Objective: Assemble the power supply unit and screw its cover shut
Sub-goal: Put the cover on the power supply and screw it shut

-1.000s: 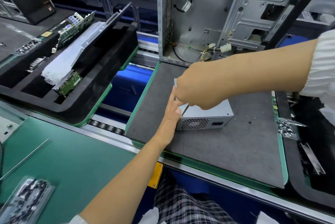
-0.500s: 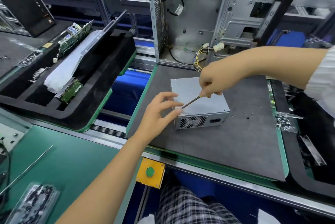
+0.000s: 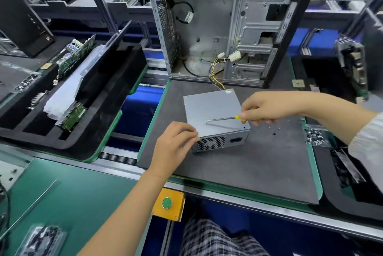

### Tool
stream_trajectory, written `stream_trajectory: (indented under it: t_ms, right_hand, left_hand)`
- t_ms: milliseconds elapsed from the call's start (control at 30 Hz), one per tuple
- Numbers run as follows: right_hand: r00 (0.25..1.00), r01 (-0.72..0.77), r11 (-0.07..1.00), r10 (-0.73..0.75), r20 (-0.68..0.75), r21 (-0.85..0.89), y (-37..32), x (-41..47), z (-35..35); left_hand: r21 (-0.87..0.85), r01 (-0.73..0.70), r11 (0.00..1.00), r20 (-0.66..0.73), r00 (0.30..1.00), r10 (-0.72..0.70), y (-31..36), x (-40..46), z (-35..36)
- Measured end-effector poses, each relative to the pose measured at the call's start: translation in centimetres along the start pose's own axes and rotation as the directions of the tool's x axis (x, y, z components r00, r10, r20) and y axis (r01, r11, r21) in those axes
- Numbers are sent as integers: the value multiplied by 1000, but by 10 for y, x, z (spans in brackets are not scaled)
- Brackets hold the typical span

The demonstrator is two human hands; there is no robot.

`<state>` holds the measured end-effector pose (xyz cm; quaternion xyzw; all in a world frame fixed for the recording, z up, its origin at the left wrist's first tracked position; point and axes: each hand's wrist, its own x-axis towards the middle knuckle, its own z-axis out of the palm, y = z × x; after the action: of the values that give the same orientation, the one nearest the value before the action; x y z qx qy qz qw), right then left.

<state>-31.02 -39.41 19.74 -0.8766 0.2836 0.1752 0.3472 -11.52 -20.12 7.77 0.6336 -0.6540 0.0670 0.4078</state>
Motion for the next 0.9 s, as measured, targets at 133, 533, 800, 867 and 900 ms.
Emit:
stream_trajectory:
  t_ms: [133, 533, 800, 867, 900]
  right_hand:
    - [1000, 30, 989, -30, -3, 147, 5, -4, 0]
    - [989, -5, 908, 67, -135, 419, 50, -27, -13]
    - [739, -397, 887, 462, -490, 238, 128, 4, 79]
    - [700, -413, 885, 459, -547, 213, 130, 12, 87]
    - [690, -420, 882, 463, -556, 214, 130, 15, 88]
  left_hand:
    - [-261, 350, 899, 130, 936, -327, 5, 40, 2]
    - [-457, 541, 706, 355, 839, -413, 17, 104, 31]
    - [307, -219, 926, 717, 693, -74, 99, 139, 125]
    - [405, -353, 843, 765, 636, -100, 105, 144, 138]
    - [433, -375, 820, 777, 616, -128, 105, 146, 142]
